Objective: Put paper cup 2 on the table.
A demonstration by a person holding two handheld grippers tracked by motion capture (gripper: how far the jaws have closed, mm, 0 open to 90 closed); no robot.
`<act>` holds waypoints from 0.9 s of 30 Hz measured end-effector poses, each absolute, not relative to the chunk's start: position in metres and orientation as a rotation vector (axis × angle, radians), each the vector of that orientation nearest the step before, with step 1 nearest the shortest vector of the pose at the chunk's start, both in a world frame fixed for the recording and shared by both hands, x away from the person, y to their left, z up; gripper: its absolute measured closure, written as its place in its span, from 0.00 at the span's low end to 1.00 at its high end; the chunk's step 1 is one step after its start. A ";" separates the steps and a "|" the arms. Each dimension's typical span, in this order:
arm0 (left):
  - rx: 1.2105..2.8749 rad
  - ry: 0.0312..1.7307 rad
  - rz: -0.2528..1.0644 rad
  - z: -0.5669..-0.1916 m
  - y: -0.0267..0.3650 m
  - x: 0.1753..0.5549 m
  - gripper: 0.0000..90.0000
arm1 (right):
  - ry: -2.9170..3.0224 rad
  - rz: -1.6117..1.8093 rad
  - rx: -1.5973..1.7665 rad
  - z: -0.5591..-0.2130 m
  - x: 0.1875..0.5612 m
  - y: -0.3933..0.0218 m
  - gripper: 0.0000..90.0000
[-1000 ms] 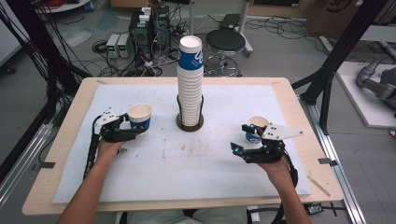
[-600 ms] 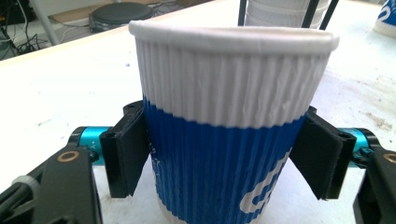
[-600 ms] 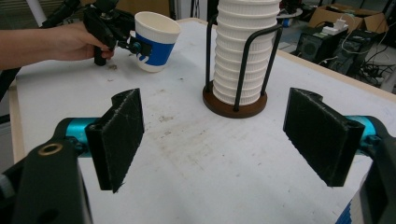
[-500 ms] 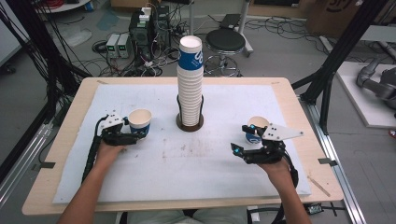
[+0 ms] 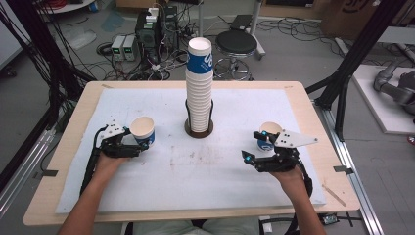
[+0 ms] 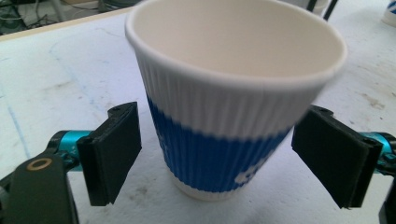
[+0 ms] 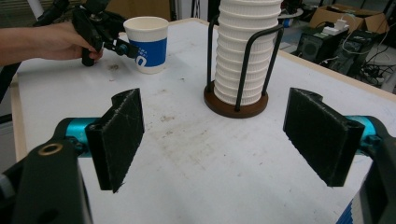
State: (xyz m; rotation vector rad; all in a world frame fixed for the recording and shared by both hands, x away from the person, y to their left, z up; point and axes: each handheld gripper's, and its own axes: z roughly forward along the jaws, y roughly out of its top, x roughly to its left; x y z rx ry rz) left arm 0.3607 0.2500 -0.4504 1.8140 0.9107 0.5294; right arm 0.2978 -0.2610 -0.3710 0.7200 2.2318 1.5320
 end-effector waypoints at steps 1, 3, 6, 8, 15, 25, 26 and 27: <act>1.806 0.911 0.526 -0.450 0.251 0.360 0.18 | 2.232 1.533 0.720 -0.371 0.298 -0.261 0.23; 1.793 0.913 0.522 -0.449 0.253 0.360 0.18 | 2.234 1.533 0.717 -0.371 0.298 -0.261 0.23; 1.773 0.909 0.512 -0.447 0.255 0.357 0.18 | 2.236 1.530 0.723 -0.371 0.298 -0.262 0.23; 1.771 0.884 0.506 -0.445 0.257 0.353 0.18 | 2.232 1.529 0.724 -0.372 0.298 -0.263 0.23; 1.679 0.854 0.528 -0.431 0.269 0.336 0.18 | 2.222 1.523 0.738 -0.373 0.297 -0.267 0.23; 1.461 0.819 0.518 -0.406 0.277 0.323 0.17 | 2.161 1.462 0.805 -0.375 0.297 -0.277 0.23; 1.456 0.812 0.517 -0.404 0.277 0.323 0.17 | 2.153 1.454 0.821 -0.375 0.296 -0.278 0.23; 1.449 0.802 0.517 -0.402 0.276 0.321 0.17 | 2.144 1.443 0.823 -0.375 0.297 -0.280 0.23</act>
